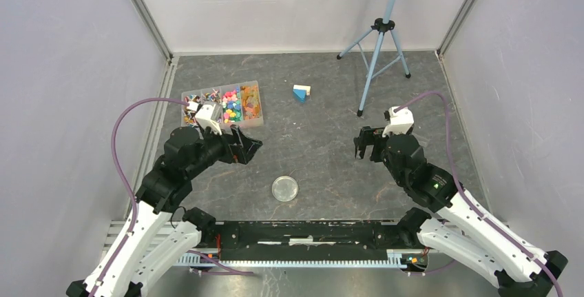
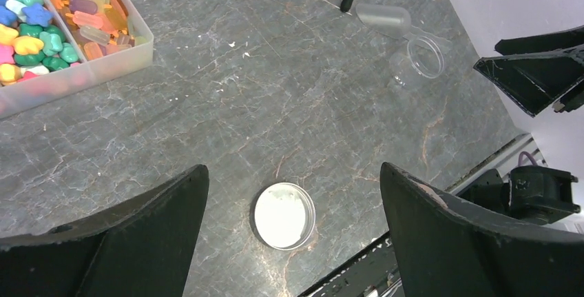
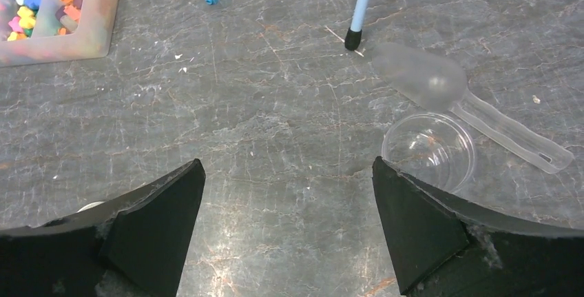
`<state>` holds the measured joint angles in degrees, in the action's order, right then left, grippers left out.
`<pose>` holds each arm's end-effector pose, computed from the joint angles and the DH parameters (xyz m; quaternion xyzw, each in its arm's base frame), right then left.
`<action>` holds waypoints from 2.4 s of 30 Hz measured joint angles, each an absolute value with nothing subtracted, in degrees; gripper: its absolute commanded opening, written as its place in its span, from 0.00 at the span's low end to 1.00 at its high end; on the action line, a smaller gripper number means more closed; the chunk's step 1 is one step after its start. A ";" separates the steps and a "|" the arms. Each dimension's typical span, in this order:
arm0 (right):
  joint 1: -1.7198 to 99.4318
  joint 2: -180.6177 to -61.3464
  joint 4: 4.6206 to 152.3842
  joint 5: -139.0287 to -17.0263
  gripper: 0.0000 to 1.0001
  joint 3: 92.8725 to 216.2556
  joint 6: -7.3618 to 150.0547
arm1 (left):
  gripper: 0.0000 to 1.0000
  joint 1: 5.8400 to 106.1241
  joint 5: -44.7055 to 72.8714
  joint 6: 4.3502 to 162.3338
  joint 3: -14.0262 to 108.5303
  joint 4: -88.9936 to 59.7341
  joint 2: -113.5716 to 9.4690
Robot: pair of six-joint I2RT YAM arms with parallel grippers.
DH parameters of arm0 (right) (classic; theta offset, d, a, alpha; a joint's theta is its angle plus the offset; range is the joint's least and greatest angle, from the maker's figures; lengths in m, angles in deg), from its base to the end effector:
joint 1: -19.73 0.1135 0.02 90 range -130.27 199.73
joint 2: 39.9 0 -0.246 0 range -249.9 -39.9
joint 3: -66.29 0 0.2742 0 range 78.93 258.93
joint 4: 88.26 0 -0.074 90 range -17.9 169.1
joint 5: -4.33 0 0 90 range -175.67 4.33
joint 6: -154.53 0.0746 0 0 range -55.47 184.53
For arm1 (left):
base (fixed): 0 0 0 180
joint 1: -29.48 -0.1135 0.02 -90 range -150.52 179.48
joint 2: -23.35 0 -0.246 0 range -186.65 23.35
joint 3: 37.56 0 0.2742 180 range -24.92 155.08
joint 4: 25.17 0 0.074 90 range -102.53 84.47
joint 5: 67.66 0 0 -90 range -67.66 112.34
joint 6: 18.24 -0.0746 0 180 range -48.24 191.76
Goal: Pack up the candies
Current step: Move the packing bottle to the center of the board.
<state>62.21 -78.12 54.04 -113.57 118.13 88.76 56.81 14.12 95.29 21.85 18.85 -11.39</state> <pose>0.1865 0.1235 0.2732 0.0004 0.8248 0.1214 0.5522 0.1786 -0.1043 0.3191 0.0684 0.8120 -0.3005 0.4957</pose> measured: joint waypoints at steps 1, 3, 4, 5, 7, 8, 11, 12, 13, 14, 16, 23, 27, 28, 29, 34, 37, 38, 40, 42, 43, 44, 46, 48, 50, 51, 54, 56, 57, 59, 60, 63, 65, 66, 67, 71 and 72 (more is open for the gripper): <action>62.21 -78.14 54.08 -113.83 0.98 118.13 88.74 | 1.00 56.81 14.36 95.27 21.85 18.85 -11.39; 62.21 -78.12 54.19 -114.60 0.98 118.13 88.74 | 1.00 56.81 14.75 94.57 21.82 18.85 -11.39; 62.21 -78.14 54.19 -114.88 0.98 118.13 88.76 | 1.00 56.81 14.88 94.29 21.82 18.85 -11.36; 62.21 -78.21 54.19 -115.38 0.98 118.13 88.78 | 1.00 56.81 15.01 94.15 21.82 18.85 -11.32; 62.21 -78.60 54.39 -116.63 0.98 118.11 88.80 | 1.00 56.81 15.43 94.02 21.74 18.85 -11.04; 62.21 -78.99 54.76 -117.18 0.98 118.04 88.78 | 1.00 56.81 15.80 94.00 21.65 18.87 -10.77; 62.21 -81.03 55.92 -119.27 0.98 117.41 88.21 | 1.00 56.81 16.48 93.98 21.52 18.96 -9.86; 62.21 -82.31 55.96 -120.19 0.98 117.41 87.71 | 1.00 56.81 16.76 93.98 21.50 19.00 -9.46; 62.19 -84.22 56.18 -121.20 0.98 117.43 87.08 | 1.00 56.81 17.13 93.98 21.47 19.09 -9.05; 62.03 -86.71 56.25 -122.22 0.97 117.52 86.27 | 1.00 56.81 17.66 93.98 21.36 19.11 -8.59; 61.68 -91.21 55.85 -123.40 0.95 117.96 85.15 | 1.00 56.81 18.55 93.98 21.08 19.26 -7.87; 52.74 -102.82 55.50 -120.13 0.69 120.25 81.00 | 1.00 56.81 20.58 93.98 20.56 20.58 -6.08; 45.36 -104.65 57.49 -116.06 0.56 120.82 79.60 | 1.00 56.81 20.74 93.98 20.53 20.62 -5.84; 43.80 -105.05 58.04 -115.01 0.54 120.82 79.30 | 1.00 56.81 20.76 93.98 20.53 20.62 -5.77; 42.21 -105.48 58.76 -113.72 0.52 120.82 78.95 | 1.00 56.81 20.78 93.98 20.51 20.64 -5.68; 38.27 -107.47 61.01 -108.74 0.48 120.56 77.77 | 1.00 56.81 20.80 93.98 20.45 20.64 -5.11; 38.08 -107.78 62.28 -106.14 0.48 119.55 77.11 | 1.00 56.81 20.80 93.98 20.43 20.64 -4.98; 38.08 -107.91 62.39 -105.57 0.48 119.31 76.96 | 1.00 56.81 20.80 93.98 20.43 20.66 -4.98; 38.08 -108.56 62.50 -104.76 0.47 119.09 76.45 | 1.00 56.81 20.80 93.98 20.43 20.66 -4.96; 38.03 -108.98 62.78 -104.52 0.47 118.94 76.17 | 1.00 56.81 20.80 93.98 20.43 20.66 -4.94; 38.03 -109.26 62.83 -104.45 0.47 118.85 76.02 | 1.00 56.81 20.80 93.98 20.43 20.66 -4.92; 38.03 -109.64 62.80 -104.41 0.46 118.79 75.89 | 1.00 56.81 20.78 93.98 20.43 20.66 -4.87; 38.03 -110.36 62.91 -104.26 0.43 118.76 75.56 | 1.00 56.81 20.78 93.98 20.43 20.66 -4.81; 38.03 -111.17 63.13 -103.97 0.39 118.74 75.17 | 1.00 56.81 20.78 93.98 20.43 20.69 -4.76; 38.03 -111.91 63.35 -103.54 0.34 118.72 74.86 | 1.00 56.81 20.78 93.98 20.43 20.69 -4.74; 38.03 -112.17 63.50 -103.36 0.31 118.65 74.68 | 1.00 56.81 20.80 93.98 20.43 20.69 -4.72; 38.03 -112.74 63.79 -102.14 0.20 118.48 74.03 | 1.00 56.81 20.80 93.98 20.43 20.69 -4.72; 38.03 -112.74 64.18 -100.19 0.14 118.41 73.20 | 1.00 56.81 20.85 93.98 20.43 20.71 -4.72; 38.03 -112.72 64.53 -98.97 0.12 118.41 72.89 | 1.00 56.81 20.85 93.98 20.43 20.71 -4.72; 38.14 -112.41 65.80 -95.47 0.10 118.13 72.06 | 1.00 56.81 21.11 93.98 20.43 20.73 -4.70; 38.49 -112.06 66.50 -93.79 0.09 117.82 71.69 | 1.00 56.81 21.66 93.98 20.43 20.82 -4.63; 41.64 -111.49 68.14 -90.73 0.08 117.43 70.95 | 1.00 56.81 23.93 93.98 20.43 21.30 -4.15; 45.55 -111.69 69.43 -89.13 0.07 117.50 70.49 | 1.00 56.81 25.37 93.98 20.43 21.69 -3.56; 47.74 -112.04 69.82 -88.41 0.06 117.69 70.38 | 1.00 56.81 26.44 93.98 20.43 21.76 -3.04; 50.03 -112.85 70.06 -87.49 0.06 118.28 70.25 | 1.00 56.81 27.34 93.98 20.43 21.73 -2.45; 58.32 -119.30 71.26 -85.50 0.06 123.46 70.27 | 1.00 56.81 31.25 93.98 20.43 21.76 -0.06; 60.09 -121.11 71.59 -85.11 0.06 125.12 70.29 | 1.00 56.81 31.78 93.98 20.43 21.78 0.42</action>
<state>60.09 -121.11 71.59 -85.11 125.12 70.29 56.81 31.78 93.98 20.43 21.78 0.42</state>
